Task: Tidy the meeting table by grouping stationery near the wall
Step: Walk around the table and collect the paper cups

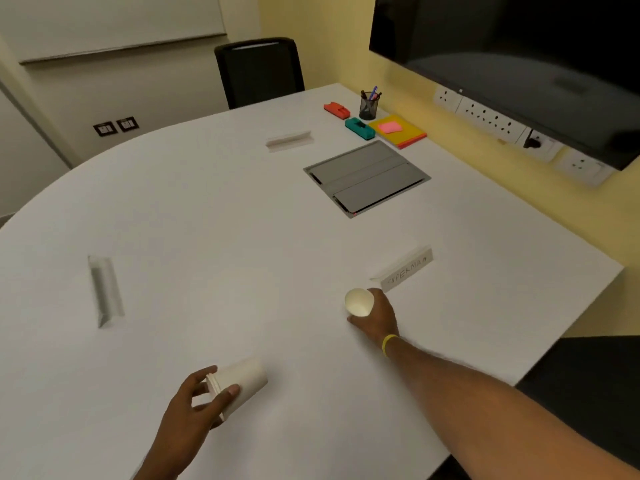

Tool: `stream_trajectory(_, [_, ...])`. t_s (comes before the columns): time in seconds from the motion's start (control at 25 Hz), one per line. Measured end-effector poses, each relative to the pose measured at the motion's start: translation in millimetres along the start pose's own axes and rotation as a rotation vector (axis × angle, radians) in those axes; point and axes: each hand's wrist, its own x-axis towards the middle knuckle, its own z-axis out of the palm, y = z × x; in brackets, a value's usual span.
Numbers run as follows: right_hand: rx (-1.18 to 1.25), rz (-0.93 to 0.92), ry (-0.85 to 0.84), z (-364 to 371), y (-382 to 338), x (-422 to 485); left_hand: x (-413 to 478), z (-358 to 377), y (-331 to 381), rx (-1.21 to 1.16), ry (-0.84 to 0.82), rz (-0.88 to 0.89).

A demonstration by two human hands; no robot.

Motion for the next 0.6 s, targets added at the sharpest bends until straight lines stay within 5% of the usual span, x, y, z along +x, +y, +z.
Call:
stream_trajectory(0.36, [-0.021, 0.157, 0.006, 23, 13, 16, 27, -6, -8, 0.033, -0.018, -0.051])
stream_trajectory(0.44, [-0.023, 0.249, 0.152, 22, 11, -15, 28, -5, -5, 0.049, -0.020, -0.033])
stream_trajectory(0.52, [0.015, 0.157, 0.305, 29, 6, -61, 25, -6, -5, 0.059, -0.022, -0.019])
stream_trajectory(0.6, [0.038, -0.117, 0.236, 46, -7, -116, 18, -12, -3, 0.071, -0.039, 0.007])
